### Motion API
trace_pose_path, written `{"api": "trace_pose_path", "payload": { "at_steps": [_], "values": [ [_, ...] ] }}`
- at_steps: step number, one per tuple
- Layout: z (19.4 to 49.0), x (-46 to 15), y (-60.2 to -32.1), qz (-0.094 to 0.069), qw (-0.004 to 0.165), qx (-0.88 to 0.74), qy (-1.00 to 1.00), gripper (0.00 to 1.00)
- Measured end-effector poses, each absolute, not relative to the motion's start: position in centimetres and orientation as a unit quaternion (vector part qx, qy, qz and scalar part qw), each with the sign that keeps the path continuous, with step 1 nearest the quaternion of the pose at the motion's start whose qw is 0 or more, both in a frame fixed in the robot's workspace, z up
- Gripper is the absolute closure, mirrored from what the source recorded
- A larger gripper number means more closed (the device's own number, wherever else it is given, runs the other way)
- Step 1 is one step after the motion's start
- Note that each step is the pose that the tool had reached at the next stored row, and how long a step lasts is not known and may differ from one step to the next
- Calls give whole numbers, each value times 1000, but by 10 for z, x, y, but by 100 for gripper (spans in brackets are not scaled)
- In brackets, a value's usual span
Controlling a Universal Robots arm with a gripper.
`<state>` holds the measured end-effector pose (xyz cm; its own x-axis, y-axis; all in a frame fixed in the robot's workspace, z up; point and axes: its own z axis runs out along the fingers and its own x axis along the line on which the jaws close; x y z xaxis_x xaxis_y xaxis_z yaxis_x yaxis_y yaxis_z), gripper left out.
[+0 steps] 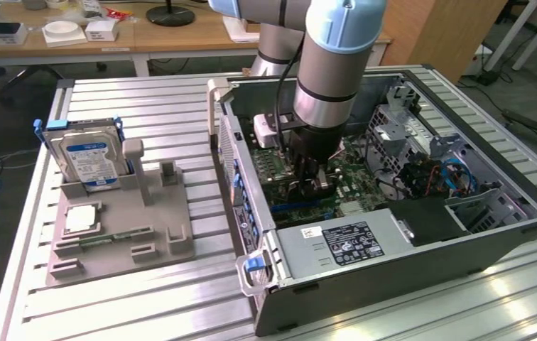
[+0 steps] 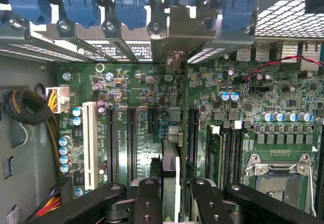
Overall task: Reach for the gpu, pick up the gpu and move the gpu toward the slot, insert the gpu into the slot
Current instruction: 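Insert the gpu into the slot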
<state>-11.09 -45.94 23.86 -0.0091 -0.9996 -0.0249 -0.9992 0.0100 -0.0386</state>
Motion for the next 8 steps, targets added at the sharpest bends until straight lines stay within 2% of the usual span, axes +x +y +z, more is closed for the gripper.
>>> {"api": "trace_pose_path", "payload": {
  "at_steps": [8],
  "values": [
    [238,-111,-459,-5,23,-704,710,73]
  ]
}}
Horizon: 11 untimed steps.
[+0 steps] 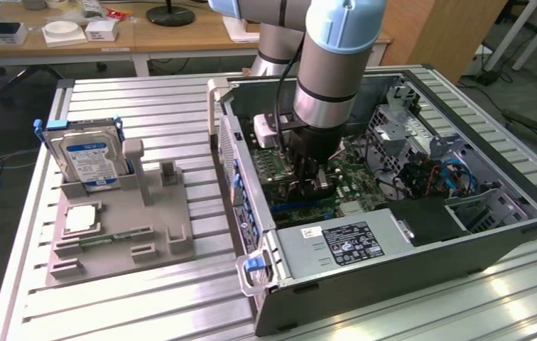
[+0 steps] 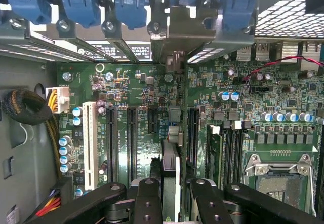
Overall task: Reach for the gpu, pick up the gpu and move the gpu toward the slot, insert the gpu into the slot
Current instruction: 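Insert the gpu into the slot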
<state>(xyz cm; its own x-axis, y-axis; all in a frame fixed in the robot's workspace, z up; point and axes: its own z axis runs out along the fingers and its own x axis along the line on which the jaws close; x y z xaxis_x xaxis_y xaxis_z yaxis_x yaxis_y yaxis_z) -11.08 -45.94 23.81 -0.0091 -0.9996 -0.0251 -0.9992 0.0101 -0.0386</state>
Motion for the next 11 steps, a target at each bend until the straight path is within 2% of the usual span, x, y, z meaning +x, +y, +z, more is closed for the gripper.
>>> {"api": "trace_pose_path", "payload": {
  "at_steps": [11],
  "values": [
    [236,-111,-459,-5,22,-704,710,73]
  ]
}}
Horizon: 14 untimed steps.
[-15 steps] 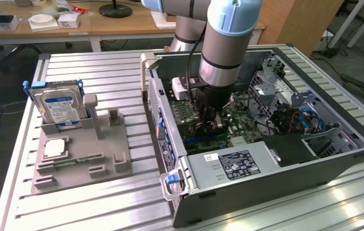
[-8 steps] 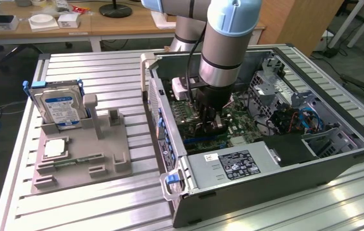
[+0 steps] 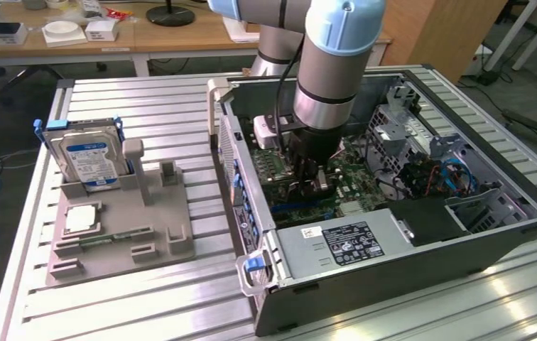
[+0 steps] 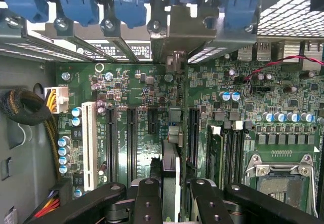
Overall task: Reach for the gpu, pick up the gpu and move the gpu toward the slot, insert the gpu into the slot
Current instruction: 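Insert the gpu into the slot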
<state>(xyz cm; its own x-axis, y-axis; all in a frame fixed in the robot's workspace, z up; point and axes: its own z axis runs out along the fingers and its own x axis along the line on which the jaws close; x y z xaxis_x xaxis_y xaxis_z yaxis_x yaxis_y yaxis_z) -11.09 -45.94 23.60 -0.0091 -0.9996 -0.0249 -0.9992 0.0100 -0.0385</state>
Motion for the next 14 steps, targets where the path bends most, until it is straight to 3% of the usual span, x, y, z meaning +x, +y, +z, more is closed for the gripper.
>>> {"api": "trace_pose_path", "payload": {
  "at_steps": [14],
  "values": [
    [236,-111,-459,-5,22,-704,710,73]
  ]
}}
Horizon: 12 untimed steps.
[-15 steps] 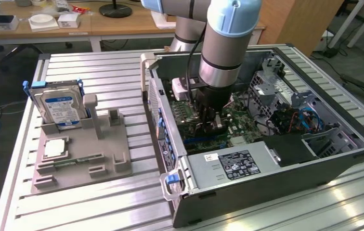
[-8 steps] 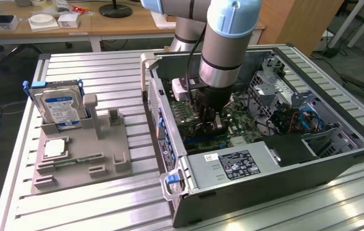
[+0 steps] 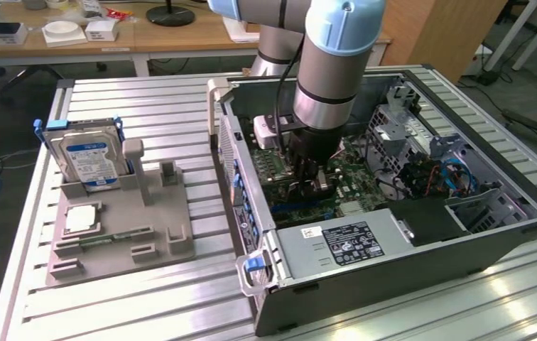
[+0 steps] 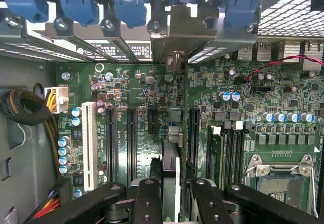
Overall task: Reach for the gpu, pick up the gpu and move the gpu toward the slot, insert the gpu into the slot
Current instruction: 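Insert the gpu into the slot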
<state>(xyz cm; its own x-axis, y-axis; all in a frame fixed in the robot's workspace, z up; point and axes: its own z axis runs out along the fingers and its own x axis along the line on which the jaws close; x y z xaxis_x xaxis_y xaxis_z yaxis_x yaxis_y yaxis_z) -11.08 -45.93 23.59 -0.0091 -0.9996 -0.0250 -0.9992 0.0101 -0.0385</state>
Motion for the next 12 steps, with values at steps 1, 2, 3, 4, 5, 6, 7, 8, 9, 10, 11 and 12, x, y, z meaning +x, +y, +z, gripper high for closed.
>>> {"api": "trace_pose_path", "payload": {
  "at_steps": [1,2,3,4,5,6,7,8,9,10,11,12],
  "values": [
    [236,-111,-459,-5,22,-704,710,73],
    [236,-111,-459,-5,22,-704,710,73],
    [236,-111,-459,-5,22,-704,710,73],
    [235,-111,-459,-5,22,-704,710,73],
    [234,-111,-459,-5,22,-704,710,73],
    [234,-111,-459,-5,22,-704,710,73],
    [234,-111,-459,-5,22,-704,710,73],
    [234,-111,-459,-5,22,-704,710,73],
    [233,-111,-459,-5,22,-704,710,73],
    [233,-111,-459,-5,22,-704,710,73],
    [233,-111,-459,-5,22,-704,710,73],
    [233,-111,-459,-5,22,-704,710,73]
  ]
}}
